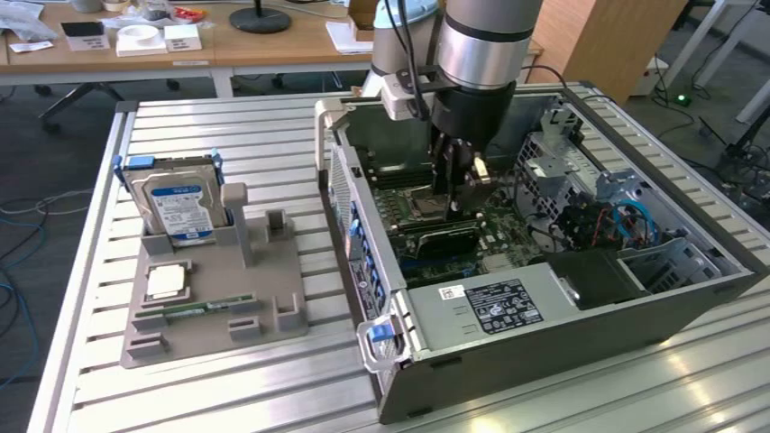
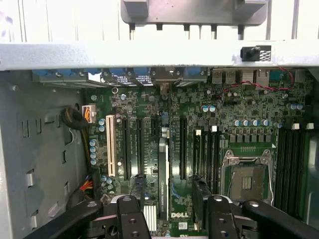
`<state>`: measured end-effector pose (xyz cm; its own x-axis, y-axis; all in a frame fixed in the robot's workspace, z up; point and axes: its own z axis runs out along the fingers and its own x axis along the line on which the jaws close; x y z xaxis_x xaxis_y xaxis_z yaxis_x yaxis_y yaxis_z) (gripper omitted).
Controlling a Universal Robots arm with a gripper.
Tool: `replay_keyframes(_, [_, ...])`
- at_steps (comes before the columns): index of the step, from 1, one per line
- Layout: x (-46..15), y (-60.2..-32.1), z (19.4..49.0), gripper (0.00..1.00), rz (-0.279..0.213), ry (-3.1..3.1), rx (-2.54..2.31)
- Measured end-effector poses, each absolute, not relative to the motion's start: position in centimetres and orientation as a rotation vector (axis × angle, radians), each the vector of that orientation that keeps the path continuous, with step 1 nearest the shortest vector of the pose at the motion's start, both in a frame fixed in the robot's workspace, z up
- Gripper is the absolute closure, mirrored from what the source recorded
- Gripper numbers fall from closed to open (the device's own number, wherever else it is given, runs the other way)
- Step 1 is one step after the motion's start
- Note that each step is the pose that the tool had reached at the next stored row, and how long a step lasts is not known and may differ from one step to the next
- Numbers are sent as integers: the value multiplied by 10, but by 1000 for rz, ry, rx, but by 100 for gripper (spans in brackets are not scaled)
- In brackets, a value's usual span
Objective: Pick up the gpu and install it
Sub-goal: 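Insert the gpu into the slot, then press down on the gpu until it lock into place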
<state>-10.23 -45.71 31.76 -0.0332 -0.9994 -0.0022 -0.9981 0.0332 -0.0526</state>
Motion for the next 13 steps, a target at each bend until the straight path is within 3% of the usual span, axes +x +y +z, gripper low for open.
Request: replay_keyframes(13, [-102, -457, 318, 49, -59, 2232, -2159])
